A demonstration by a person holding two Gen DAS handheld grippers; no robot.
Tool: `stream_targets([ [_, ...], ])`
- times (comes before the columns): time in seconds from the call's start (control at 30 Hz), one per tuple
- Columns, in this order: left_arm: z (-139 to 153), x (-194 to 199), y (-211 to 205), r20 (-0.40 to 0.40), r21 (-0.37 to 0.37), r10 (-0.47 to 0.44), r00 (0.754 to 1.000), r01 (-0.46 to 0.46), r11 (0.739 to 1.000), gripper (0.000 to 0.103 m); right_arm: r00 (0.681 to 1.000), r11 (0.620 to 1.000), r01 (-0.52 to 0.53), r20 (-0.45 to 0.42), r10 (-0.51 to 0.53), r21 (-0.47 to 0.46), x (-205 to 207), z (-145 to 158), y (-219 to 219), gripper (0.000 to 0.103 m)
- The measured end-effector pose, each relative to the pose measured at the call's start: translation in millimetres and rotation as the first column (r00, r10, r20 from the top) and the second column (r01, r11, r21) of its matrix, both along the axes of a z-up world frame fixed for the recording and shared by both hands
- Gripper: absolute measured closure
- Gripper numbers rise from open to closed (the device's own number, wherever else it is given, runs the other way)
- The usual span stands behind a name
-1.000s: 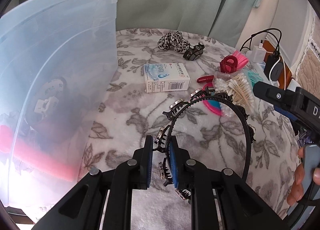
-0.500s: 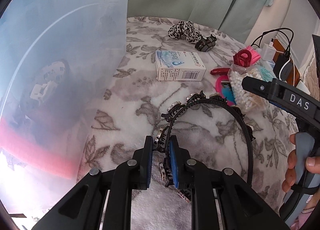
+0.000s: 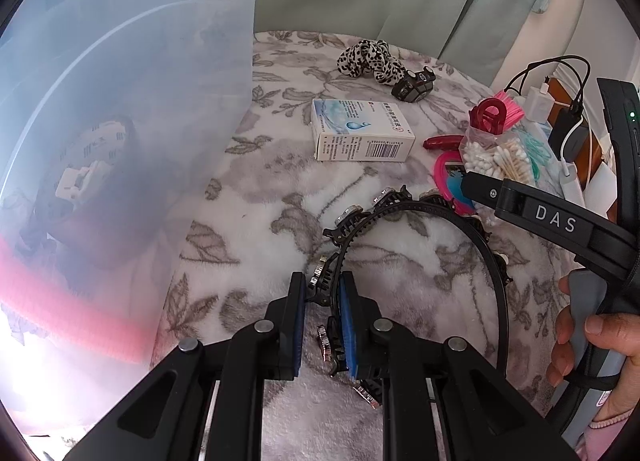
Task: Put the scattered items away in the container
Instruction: 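Grasp the bag of cotton swabs with the right tool while the left tool holds the headband, then carry the headband and cotton swab bag over the clear box with both tools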
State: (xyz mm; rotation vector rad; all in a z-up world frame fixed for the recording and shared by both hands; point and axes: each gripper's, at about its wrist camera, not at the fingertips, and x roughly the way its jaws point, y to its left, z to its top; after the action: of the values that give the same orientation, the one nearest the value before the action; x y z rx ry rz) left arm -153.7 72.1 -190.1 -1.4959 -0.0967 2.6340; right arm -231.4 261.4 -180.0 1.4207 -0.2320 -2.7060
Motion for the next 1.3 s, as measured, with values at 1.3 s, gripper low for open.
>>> stream_targets([
  [1.3,96,51,9,-0.233,0.032,-0.047,0.971,0.056,0.998,0.089,0.976,0.995,0.056,-0.206,-0.072,-0.084,85,110,19,0.032],
])
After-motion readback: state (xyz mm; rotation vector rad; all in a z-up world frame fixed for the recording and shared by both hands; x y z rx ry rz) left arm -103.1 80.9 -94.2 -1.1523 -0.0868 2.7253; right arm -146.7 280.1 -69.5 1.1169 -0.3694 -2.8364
